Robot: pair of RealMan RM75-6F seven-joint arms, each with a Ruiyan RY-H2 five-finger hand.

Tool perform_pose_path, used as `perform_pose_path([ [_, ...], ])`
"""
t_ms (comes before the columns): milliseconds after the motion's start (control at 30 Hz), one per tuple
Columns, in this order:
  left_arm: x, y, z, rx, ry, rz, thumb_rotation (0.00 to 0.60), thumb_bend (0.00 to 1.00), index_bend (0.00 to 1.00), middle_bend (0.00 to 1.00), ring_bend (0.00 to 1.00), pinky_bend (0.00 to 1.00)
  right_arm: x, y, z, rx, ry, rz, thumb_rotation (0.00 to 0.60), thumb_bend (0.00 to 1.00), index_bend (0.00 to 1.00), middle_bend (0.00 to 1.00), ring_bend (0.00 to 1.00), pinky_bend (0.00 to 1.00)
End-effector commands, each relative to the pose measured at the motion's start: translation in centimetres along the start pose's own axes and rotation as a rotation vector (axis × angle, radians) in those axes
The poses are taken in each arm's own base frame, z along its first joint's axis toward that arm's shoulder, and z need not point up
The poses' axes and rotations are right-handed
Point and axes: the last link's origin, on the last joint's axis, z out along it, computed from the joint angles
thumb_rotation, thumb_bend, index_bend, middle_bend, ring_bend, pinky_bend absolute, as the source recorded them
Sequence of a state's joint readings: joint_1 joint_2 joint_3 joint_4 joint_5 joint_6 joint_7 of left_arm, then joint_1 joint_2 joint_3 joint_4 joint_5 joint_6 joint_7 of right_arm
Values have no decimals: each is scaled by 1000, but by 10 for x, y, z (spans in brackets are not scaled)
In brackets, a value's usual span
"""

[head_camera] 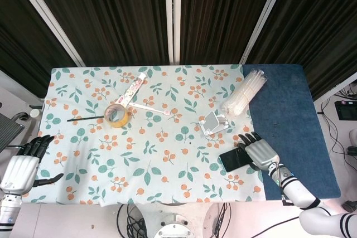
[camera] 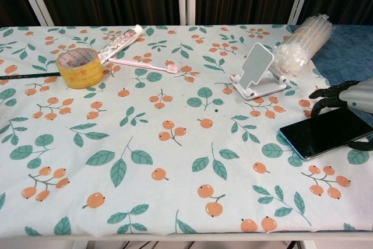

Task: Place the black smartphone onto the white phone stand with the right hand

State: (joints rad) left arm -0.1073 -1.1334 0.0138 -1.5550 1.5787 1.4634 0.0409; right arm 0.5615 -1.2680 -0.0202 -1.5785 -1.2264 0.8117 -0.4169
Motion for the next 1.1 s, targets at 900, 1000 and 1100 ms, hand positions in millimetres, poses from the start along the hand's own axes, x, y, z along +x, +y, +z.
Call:
perform_pose_path([
  [900,-2,-1,-2,6,-5,-14,454,73,88,88,99,214,4,3,-6,17,125,34,600,370,508,333,267,0],
  [1000,-2,-2,-2,7,-5,-16,455,73,88,88,99,214,6,3,-8,21,143,37,600,378,508,335,292,0],
  [1100,-2,-2,-2,8,-3,-16,457,74,88,88,99,214,13,4,-12,22,180,35,600,384,506,347,324,0],
])
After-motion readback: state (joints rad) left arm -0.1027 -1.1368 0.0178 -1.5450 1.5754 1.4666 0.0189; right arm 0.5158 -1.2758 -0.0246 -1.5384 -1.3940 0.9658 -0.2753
